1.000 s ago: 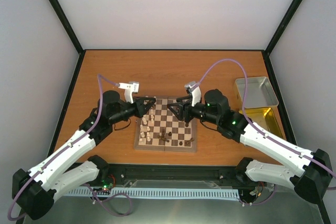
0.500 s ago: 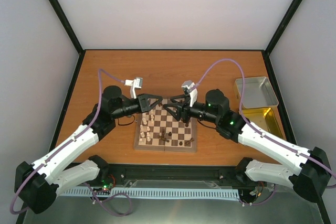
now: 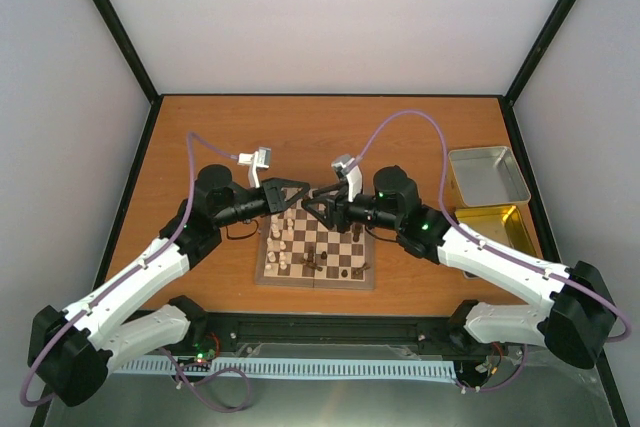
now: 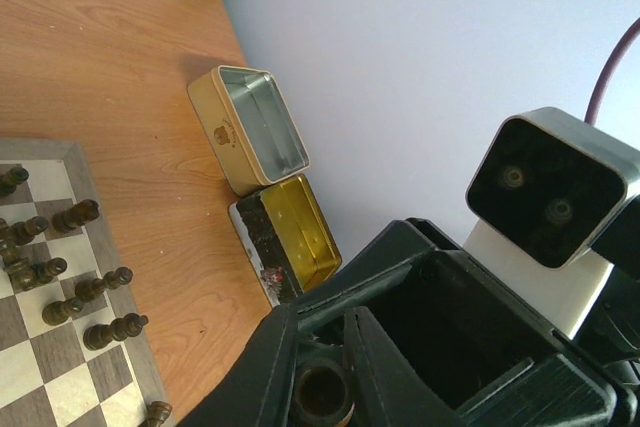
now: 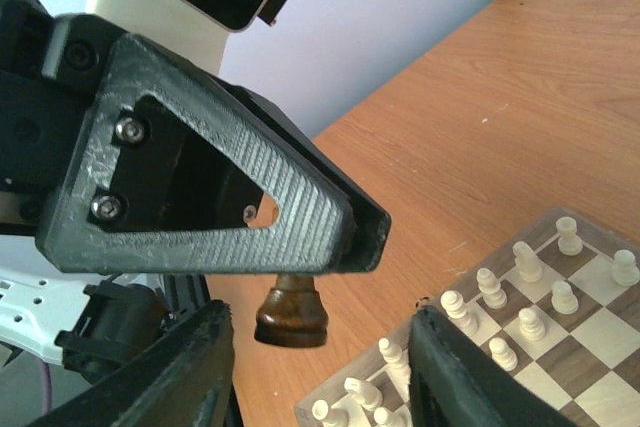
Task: Set up the chess pieces on the board
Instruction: Place the chess piece on the chessboard.
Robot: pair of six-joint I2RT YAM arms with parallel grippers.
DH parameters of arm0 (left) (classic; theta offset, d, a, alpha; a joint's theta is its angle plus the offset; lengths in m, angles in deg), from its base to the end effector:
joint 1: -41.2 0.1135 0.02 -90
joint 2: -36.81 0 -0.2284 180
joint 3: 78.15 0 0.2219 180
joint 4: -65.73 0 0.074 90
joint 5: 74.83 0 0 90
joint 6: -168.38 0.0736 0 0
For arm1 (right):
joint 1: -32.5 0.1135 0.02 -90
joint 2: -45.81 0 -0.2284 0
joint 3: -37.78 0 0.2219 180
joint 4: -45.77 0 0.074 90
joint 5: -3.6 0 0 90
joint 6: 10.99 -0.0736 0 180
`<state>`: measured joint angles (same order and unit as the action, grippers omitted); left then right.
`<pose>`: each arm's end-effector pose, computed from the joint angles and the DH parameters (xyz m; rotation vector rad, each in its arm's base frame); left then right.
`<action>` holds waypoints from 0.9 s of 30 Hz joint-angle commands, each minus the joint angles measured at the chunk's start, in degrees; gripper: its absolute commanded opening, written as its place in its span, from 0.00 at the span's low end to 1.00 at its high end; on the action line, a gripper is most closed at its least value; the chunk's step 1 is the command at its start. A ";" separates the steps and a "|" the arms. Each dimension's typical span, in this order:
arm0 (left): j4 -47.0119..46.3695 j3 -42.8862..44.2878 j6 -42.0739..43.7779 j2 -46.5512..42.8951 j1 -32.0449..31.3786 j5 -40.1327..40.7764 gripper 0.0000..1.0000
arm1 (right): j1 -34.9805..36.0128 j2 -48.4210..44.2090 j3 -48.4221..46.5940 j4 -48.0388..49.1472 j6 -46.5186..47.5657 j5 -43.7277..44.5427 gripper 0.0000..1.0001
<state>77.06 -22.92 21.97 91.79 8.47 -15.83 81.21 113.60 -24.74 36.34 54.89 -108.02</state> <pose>0.1859 -0.1645 0.2752 0.0362 2.0340 -1.5376 0.1726 0.2376 0.2684 -0.7039 1.8652 1.2063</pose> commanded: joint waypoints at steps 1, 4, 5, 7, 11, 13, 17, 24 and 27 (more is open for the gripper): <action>-2.23 0.15 -0.49 -0.01 0.39 0.13 0.01 | 0.42 1.20 -2.72 1.96 -1.15 1.25 0.42; -2.19 0.16 -0.47 0.02 0.39 0.01 0.01 | 0.42 1.95 -3.52 0.87 -1.20 1.98 0.35; -2.23 0.14 -0.52 0.04 0.41 -0.07 0.01 | 0.42 2.07 -3.73 0.64 -1.26 2.25 0.32; -2.23 -0.01 -0.59 0.00 0.40 -0.24 0.01 | 0.42 2.09 -3.72 0.50 -1.46 3.03 0.26; -2.12 -0.27 -0.63 -0.02 0.39 -0.46 0.01 | 0.42 1.71 -3.33 1.06 -1.40 4.46 0.13; -2.06 -0.42 -0.65 0.00 0.39 -0.58 0.02 | 0.45 1.56 -2.97 1.67 -0.99 4.72 0.09; -1.85 -0.39 -0.51 -0.25 0.39 -0.58 0.13 | 0.50 1.19 -1.89 2.18 0.33 5.60 0.04; 2.32 1.52 2.72 -1.20 0.63 -0.36 0.58 | 0.47 -1.48 1.08 1.65 5.69 7.56 0.03; 5.21 2.70 4.99 -1.69 1.59 -1.27 0.69 | 0.42 -2.74 2.23 0.61 8.66 7.29 0.03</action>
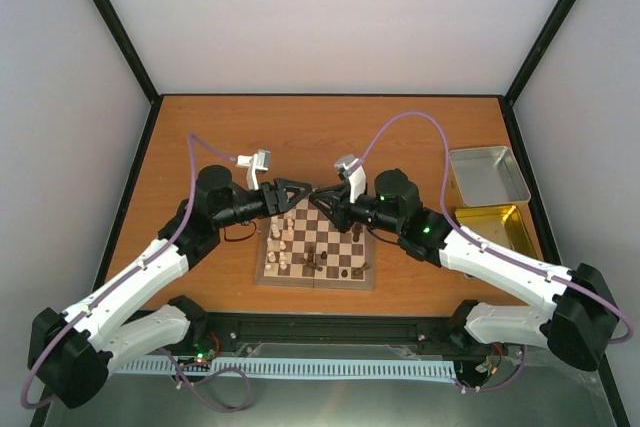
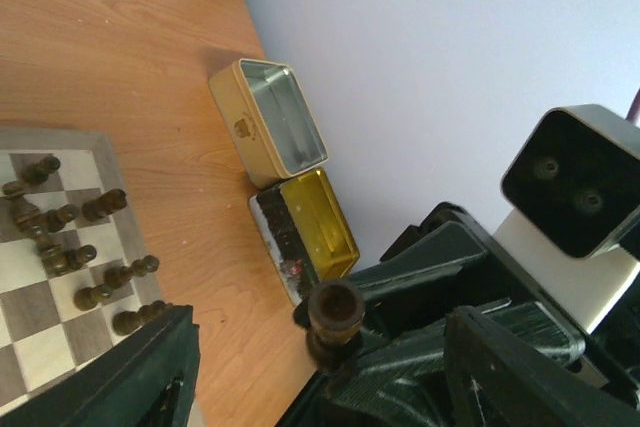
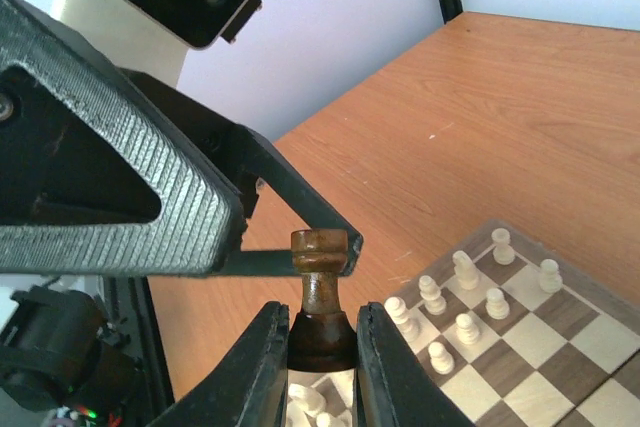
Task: Set up the chess pieces on the board
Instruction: Place the chess piece on the chessboard.
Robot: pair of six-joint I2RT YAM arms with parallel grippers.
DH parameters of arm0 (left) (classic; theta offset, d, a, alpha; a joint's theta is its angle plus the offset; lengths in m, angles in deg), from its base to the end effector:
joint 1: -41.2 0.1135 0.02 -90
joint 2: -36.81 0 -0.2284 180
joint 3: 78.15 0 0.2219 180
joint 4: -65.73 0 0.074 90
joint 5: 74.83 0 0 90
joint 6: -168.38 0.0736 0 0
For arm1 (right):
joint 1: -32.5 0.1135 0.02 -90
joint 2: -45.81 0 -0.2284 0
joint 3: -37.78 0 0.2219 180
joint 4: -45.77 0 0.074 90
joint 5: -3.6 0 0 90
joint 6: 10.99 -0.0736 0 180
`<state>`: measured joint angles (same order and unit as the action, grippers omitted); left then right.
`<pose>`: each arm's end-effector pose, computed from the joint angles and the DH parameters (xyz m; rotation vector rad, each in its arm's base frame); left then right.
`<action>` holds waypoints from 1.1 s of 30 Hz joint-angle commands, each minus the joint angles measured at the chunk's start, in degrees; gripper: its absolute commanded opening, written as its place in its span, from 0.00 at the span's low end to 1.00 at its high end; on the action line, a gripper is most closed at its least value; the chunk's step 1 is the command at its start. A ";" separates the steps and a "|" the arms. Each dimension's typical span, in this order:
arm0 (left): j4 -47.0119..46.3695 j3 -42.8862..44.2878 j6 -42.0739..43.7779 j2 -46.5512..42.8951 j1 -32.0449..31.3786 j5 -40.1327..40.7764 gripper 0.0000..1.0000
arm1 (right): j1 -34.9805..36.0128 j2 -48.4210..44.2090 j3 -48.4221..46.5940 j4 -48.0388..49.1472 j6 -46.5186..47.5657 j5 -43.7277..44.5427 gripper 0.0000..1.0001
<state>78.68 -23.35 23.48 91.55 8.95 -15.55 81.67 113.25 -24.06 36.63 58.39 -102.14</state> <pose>0.1862 -0.1619 0.2696 0.0368 2.0563 -1.5036 0.1767 0.2350 0.2659 -0.6835 1.8421 1.0832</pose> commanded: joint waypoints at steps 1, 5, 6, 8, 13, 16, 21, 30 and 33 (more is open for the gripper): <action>4.45 3.40 4.08 -1.45 1.90 -2.40 0.73 | 0.01 -2.74 1.85 -0.13 6.11 1.04 0.03; 9.48 5.20 8.37 -0.25 3.96 -8.73 0.81 | -0.04 -4.14 2.27 -2.93 10.12 -0.82 0.03; 11.29 6.24 9.79 0.65 4.03 -10.48 0.81 | -0.04 -4.49 2.35 -3.35 11.07 -1.58 0.03; 14.72 8.33 12.60 2.81 4.08 -14.45 0.79 | -0.06 -5.21 2.34 -4.13 12.84 -3.03 0.03; 17.95 11.48 15.60 5.43 4.04 -22.38 0.63 | -0.04 -5.25 1.20 -6.79 16.74 -6.51 0.03; 18.00 11.89 15.42 5.78 4.04 -23.00 0.50 | -0.04 -4.43 0.05 -9.15 17.44 -6.99 0.03; 14.93 9.88 12.98 6.97 4.04 -24.78 0.34 | -0.04 -3.59 -0.51 -9.71 16.41 -6.81 0.04; 12.86 8.69 12.52 9.35 4.04 -25.45 0.25 | -0.04 -1.84 -1.61 -9.57 15.55 -7.41 0.04; 12.29 8.47 12.24 9.27 4.04 -24.92 0.09 | -0.04 -1.94 -1.74 -9.86 15.18 -6.97 0.05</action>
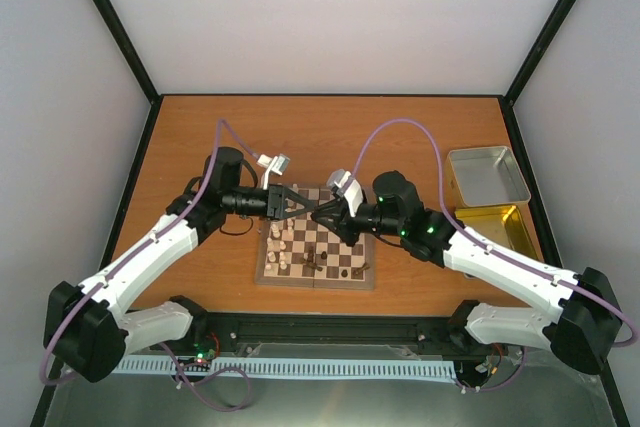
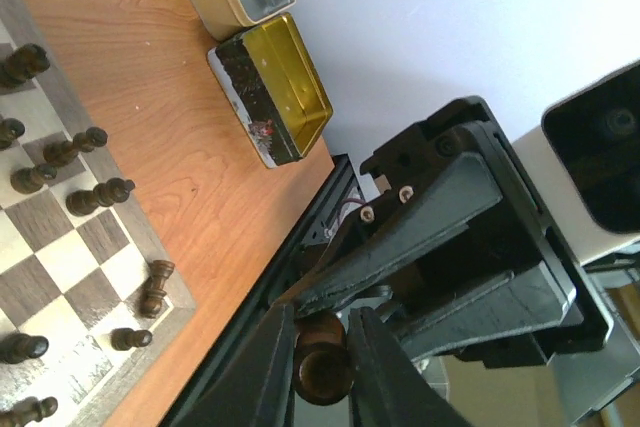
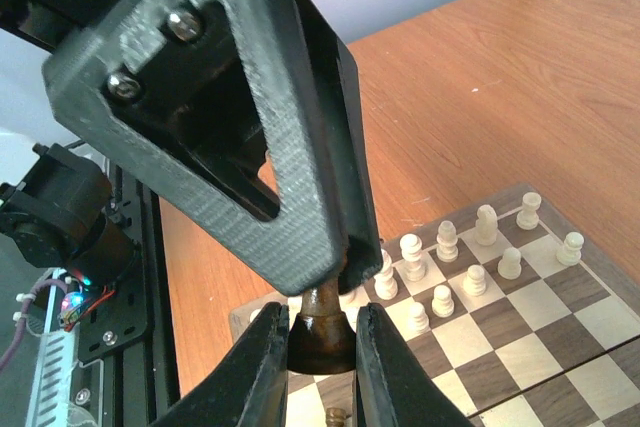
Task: Set up the chess pieces on the board
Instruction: Place the chess piece on the chessboard.
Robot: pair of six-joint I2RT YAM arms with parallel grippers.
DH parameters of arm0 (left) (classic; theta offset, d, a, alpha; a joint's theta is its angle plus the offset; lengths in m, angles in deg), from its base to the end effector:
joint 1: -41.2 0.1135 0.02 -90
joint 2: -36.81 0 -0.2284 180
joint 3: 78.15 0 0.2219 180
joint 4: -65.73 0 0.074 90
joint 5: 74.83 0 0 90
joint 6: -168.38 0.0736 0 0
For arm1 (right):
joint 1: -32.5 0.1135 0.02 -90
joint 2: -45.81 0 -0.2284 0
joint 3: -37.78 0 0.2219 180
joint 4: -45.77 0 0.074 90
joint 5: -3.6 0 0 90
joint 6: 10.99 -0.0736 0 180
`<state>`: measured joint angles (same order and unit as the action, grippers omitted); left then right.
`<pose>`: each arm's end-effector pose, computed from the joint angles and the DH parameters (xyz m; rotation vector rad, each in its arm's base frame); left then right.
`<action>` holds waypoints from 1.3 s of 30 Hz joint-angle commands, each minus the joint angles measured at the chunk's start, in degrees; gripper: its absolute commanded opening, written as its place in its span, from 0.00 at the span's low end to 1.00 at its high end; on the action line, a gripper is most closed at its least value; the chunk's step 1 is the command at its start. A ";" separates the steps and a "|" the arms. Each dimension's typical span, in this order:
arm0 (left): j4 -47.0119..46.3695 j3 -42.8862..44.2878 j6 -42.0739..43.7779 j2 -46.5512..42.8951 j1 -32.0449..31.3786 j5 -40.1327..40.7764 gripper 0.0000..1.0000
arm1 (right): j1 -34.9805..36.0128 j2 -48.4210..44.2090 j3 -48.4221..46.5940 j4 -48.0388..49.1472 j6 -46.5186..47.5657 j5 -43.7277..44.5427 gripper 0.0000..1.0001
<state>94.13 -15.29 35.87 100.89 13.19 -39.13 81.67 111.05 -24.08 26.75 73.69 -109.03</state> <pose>0.1871 -0.1672 0.2564 0.3777 2.2910 -1.6790 0.1597 0.2282 0.2537 -1.0209 1.8005 0.9937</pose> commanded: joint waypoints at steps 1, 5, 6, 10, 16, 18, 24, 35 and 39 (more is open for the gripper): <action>-3.38 0.31 -0.23 -0.16 -0.20 -1.06 0.06 | -0.04 0.11 -1.77 -0.05 -0.47 0.12 0.07; -3.44 0.15 0.02 -0.71 -0.20 0.82 0.03 | -0.12 -1.07 -1.69 -0.90 -5.52 3.49 0.45; -3.03 0.17 0.42 -1.03 -0.20 1.86 0.03 | -0.17 -1.79 -1.31 -0.82 -7.06 4.16 0.51; -0.61 0.44 2.64 -2.29 -0.20 6.68 0.03 | -0.37 -6.30 1.62 0.77 -13.97 9.70 0.62; 4.14 1.31 7.47 -2.81 -0.78 14.97 0.04 | -1.87 -10.35 3.14 -6.56 -23.72 27.31 0.64; 4.96 1.84 8.95 -2.54 -2.81 18.37 0.04 | -2.54 -9.24 2.13 -11.62 -26.31 33.16 0.64; 7.00 3.65 12.51 0.74 -13.22 34.06 0.02 | -5.54 -7.36 1.85 -19.72 -34.33 41.52 0.65; 5.84 3.76 14.61 9.34 -32.30 57.83 0.02 | -11.02 -7.28 8.26 -22.60 -42.51 38.37 0.65; 5.44 2.83 13.86 13.06 -39.71 64.07 0.01 | -11.11 -7.46 9.39 -22.42 -42.93 37.67 0.65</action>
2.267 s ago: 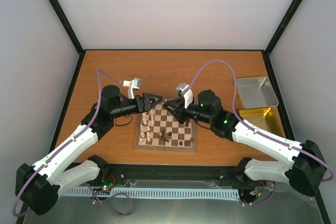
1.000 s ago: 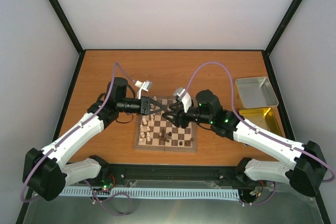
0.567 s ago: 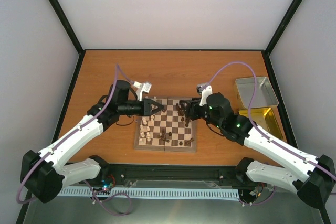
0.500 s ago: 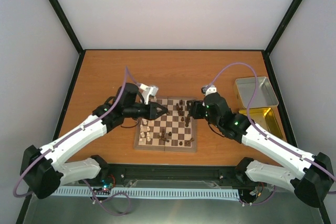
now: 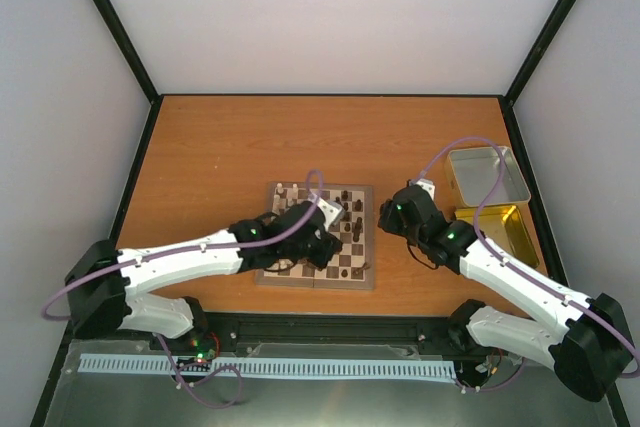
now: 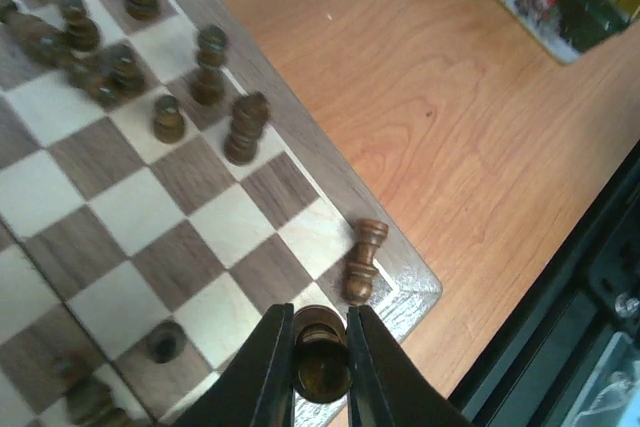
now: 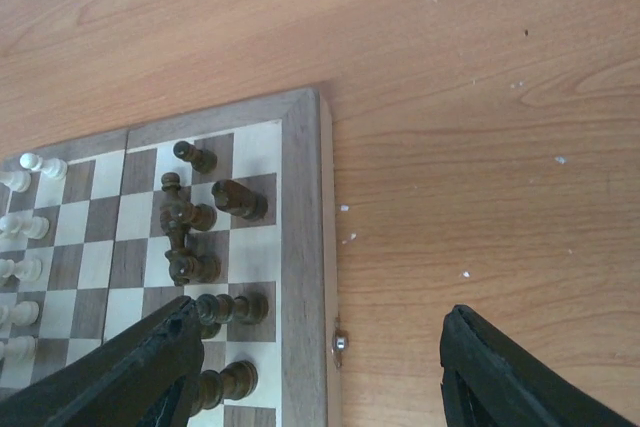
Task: Set up the chess pieces on the board
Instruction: Place the chess piece on the chessboard.
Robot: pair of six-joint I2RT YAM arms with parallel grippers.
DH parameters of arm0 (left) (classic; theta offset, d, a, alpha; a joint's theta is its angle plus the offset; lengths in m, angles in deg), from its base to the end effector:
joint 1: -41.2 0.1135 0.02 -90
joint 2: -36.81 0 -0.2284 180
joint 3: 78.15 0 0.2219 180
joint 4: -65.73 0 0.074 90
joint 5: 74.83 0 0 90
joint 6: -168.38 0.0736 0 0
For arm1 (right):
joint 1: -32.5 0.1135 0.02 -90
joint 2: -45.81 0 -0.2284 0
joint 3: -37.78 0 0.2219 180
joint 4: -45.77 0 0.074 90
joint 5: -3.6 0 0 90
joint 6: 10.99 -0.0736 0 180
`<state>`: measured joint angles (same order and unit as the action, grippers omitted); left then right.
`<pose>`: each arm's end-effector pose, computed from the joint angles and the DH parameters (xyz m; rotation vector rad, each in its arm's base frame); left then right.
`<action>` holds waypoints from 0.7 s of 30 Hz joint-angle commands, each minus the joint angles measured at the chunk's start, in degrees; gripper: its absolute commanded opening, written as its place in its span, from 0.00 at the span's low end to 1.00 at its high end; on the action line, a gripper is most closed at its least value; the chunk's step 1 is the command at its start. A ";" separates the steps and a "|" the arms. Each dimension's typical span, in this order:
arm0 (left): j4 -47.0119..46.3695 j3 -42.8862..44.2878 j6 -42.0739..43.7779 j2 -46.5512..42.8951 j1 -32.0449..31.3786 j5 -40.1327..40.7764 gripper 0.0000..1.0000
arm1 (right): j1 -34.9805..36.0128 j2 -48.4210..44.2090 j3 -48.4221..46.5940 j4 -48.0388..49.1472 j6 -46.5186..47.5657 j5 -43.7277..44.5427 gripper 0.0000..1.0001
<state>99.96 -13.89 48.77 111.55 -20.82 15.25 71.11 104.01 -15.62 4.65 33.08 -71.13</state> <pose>0.1329 -0.2499 0.1896 0.6938 2.3900 -0.7433 0.1853 0.1232 0.1849 0.2797 2.3575 0.4104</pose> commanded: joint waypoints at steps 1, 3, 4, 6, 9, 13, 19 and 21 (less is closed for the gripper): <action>-0.39 1.39 0.76 3.39 -7.10 10.77 0.02 | -0.51 -0.42 1.32 -0.24 -2.56 -0.25 0.65; 0.52 1.64 -0.06 5.61 -8.85 12.09 0.01 | -0.64 -0.50 1.88 0.06 -2.73 -0.40 0.65; 0.75 1.73 -0.78 6.46 -9.02 12.35 0.01 | -0.64 -0.46 2.12 0.25 -2.80 -0.41 0.65; 0.67 2.01 -1.63 7.38 -9.08 13.03 0.01 | -0.71 -0.32 2.43 0.61 -2.82 -0.50 0.65; -0.31 3.01 -0.87 7.46 -9.06 14.03 0.01 | -0.80 0.10 2.64 0.91 -2.83 -0.52 0.65; -0.97 4.97 1.04 9.39 -9.07 12.88 0.01 | -0.98 1.08 2.79 1.10 -1.51 -1.71 0.65; 0.42 6.83 0.63 10.74 -9.02 15.38 0.01 | -0.99 3.41 1.46 -4.46 5.69 -17.15 0.59; -0.43 6.64 0.83 10.55 -9.01 14.93 0.01 | -0.99 4.11 1.14 -7.53 5.94 -23.15 0.55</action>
<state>100.38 -9.41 48.77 122.35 -29.54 28.41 70.54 106.74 -13.52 3.01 36.05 -81.99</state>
